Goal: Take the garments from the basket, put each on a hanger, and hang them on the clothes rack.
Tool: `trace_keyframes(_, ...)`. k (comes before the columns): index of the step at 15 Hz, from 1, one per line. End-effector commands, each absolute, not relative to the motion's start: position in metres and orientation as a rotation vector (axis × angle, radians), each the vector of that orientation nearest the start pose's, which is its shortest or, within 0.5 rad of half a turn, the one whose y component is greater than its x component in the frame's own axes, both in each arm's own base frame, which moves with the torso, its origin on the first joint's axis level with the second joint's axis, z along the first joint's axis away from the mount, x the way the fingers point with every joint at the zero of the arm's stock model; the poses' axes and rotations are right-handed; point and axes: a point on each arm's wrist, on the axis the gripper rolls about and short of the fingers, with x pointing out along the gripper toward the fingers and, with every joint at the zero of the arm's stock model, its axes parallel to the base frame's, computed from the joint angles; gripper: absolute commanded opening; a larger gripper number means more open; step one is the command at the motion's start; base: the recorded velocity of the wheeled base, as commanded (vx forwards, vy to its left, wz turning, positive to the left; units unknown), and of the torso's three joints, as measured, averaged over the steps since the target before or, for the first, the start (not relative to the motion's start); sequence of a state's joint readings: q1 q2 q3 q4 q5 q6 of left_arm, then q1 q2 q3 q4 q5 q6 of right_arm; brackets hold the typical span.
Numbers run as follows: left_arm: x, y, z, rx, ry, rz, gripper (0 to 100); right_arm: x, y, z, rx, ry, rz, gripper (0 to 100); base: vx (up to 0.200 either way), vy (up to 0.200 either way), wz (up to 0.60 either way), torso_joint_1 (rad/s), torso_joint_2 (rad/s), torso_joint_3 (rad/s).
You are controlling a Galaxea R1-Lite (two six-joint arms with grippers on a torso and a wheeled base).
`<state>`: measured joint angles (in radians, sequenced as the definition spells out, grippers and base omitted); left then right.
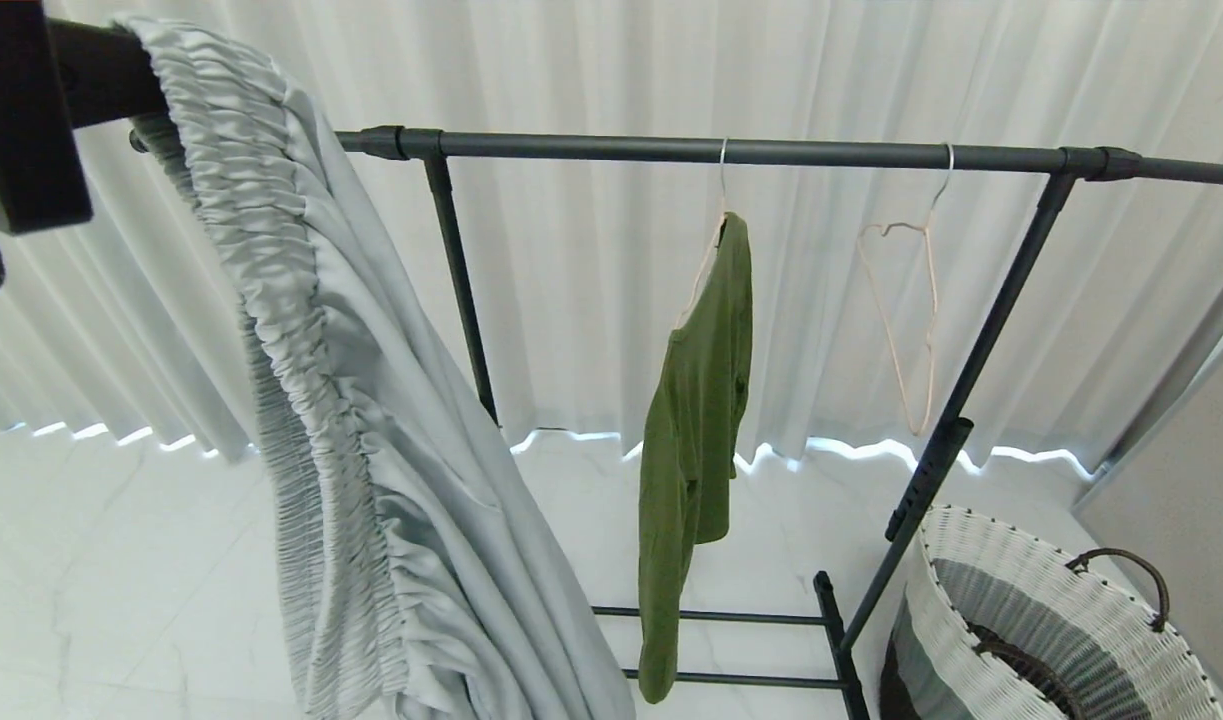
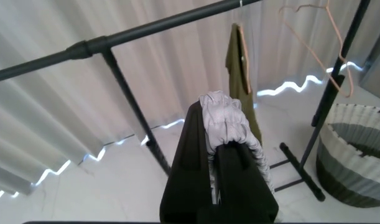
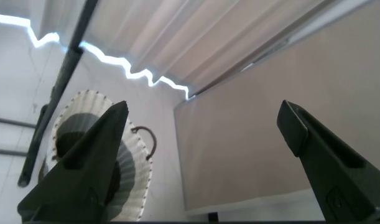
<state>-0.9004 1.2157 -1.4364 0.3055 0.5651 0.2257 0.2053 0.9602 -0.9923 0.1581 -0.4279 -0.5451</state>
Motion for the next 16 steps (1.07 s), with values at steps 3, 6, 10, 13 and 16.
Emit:
trace_keyframes(3, 0.1015, -0.1087, 0.3844, 0.281, 0.026, -0.342, 0, 0.1006, 0.0115, 0.3140, -0.580, 0.180, -0.182, 100, 0.000, 0.000, 0.00, 0.000, 0.00, 0.000)
trace_keyframes(6, 0.1019, -0.1091, 0.3843, 0.281, 0.026, -0.340, 0, 0.1006, 0.0115, 0.3140, -0.580, 0.180, -0.182, 100, 0.000, 0.000, 0.00, 0.000, 0.00, 0.000)
trace_keyframes(10, 0.1027, -0.1101, 0.3812, 0.289, 0.035, -0.341, 0, 0.1006, 0.0115, 0.3140, -0.579, 0.179, -0.181, 100, 0.100, 0.000, 0.00, 0.004, 0.00, 0.001)
trace_keyframes(13, 0.1022, -0.1095, 0.3792, 0.293, 0.040, -0.342, 0, 0.1006, 0.0115, 0.3140, -0.580, 0.180, -0.181, 100, 0.200, 0.000, 0.00, -0.010, 0.00, 0.001)
trace_keyframes(16, 0.1022, -0.1095, 0.3792, 0.292, 0.040, -0.342, 0, 0.1011, 0.0116, 0.3138, -0.581, 0.181, -0.179, 100, 0.200, 0.000, 0.00, 0.009, 0.01, 0.001)
